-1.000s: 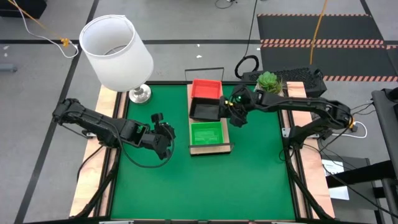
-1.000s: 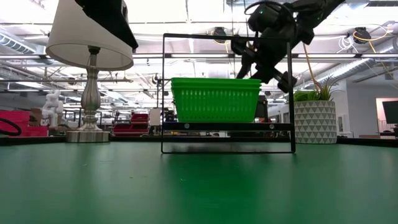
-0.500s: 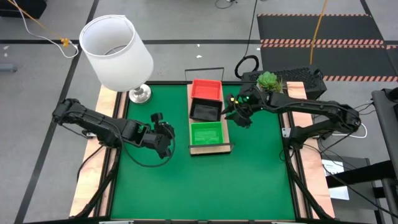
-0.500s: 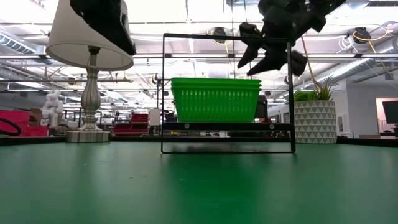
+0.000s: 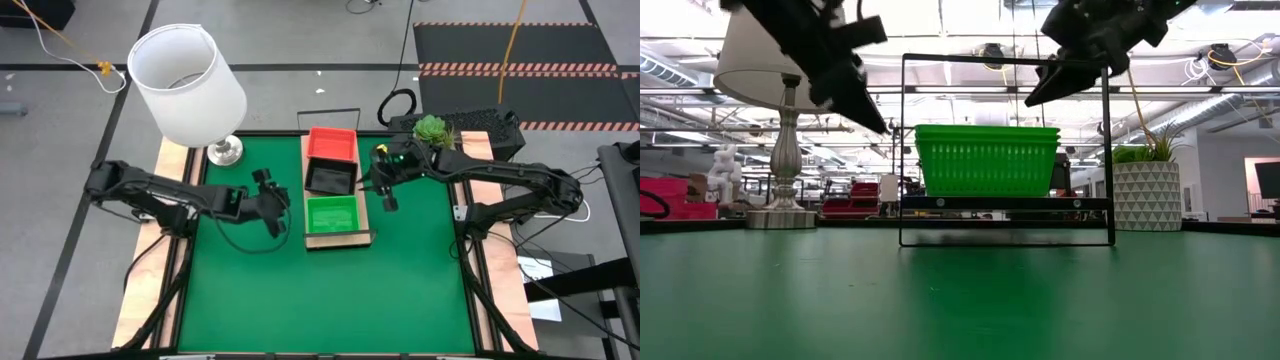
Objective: Stack baskets on shelf by color
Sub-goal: Stack the black bin on the black bin on the shelf
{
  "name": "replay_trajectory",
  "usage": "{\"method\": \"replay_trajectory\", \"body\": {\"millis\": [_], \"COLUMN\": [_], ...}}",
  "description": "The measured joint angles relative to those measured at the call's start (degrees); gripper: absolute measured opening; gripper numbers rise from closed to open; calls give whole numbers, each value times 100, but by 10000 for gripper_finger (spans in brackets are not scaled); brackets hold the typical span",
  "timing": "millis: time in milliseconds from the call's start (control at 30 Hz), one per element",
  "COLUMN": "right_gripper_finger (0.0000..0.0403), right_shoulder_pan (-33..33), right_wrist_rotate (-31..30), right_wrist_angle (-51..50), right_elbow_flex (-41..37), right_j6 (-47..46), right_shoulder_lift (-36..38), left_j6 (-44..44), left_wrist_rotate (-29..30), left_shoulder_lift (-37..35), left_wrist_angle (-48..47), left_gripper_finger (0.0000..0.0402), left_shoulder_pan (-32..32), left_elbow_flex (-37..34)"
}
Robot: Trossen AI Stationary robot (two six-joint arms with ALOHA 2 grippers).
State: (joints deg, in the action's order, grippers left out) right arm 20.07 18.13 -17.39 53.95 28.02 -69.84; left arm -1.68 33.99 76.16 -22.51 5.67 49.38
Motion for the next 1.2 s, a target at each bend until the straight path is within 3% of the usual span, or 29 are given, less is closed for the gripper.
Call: {"method": "replay_trajectory", "body": {"millis": [100,200,367,600,1200], "right_gripper_finger": [78,64,37,2,1], "right_shoulder_pan": [-32,-33,-28,-25,206], "right_wrist_rotate": [-72,-533,-1250,-1377,-1427], "right_wrist_angle": [149,443,1274,2522,3048], "right_elbow_flex": [-114,-428,-1068,-1640,-1690], "right_j6": [-456,-688,-778,-724,-626], "right_shoulder_lift": [2,-3,-5,-187,-833], "left_j6": [-534,-891,-1062,-1253,-1606], "left_wrist_rotate": [-212,-336,-485,-917,-1741], "left_shoulder_lift": [0,69,186,587,855], "left_wrist_angle": [908,1580,1895,2352,2941], "left_gripper_finger": [156,156,156,156,156], "left_shoulder_pan": [-362,-698,-1047,-1292,-1326], "left_elbow_flex": [-365,-646,-793,-811,-804]}}
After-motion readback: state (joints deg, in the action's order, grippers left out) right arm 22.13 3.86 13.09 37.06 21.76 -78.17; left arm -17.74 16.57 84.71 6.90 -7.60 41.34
